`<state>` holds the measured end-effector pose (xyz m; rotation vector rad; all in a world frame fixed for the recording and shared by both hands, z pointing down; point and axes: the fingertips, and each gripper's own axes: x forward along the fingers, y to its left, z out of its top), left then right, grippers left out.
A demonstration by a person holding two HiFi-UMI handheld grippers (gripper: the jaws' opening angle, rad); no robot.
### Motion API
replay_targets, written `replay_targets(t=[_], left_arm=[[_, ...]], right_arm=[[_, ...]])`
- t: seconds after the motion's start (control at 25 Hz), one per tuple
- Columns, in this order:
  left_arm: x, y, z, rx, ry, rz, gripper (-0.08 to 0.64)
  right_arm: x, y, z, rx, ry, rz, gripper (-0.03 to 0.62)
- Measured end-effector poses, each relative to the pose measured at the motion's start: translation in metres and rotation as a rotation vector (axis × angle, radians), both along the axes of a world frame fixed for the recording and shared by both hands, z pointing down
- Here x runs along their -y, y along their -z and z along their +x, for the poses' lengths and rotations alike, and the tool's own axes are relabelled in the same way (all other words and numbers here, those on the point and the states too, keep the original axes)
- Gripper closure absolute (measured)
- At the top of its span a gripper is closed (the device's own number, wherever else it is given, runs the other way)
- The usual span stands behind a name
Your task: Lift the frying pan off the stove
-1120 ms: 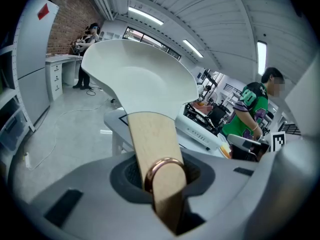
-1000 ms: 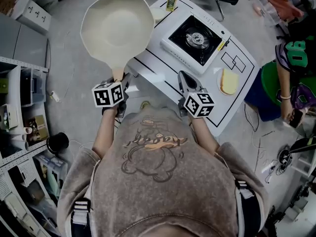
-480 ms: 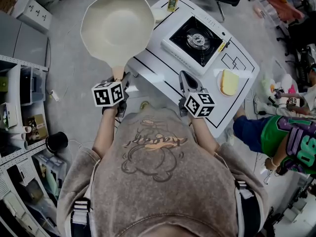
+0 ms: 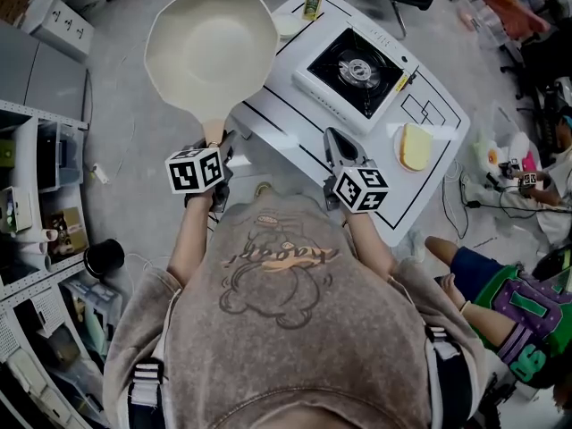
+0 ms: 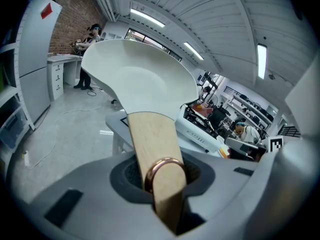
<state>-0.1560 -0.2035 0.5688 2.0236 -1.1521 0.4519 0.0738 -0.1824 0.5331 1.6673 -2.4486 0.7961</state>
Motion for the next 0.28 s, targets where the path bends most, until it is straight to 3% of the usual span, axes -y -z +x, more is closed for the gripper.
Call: replay_targets(t=[0.28], left_arm=[[-0.0051,0.0001,0.0002,-0.011,-0.010,-0.002,0.457]], right_arm=[[-0.0054,-0.0019,0.0010,0.001,-0.010,-0.003,0.598]])
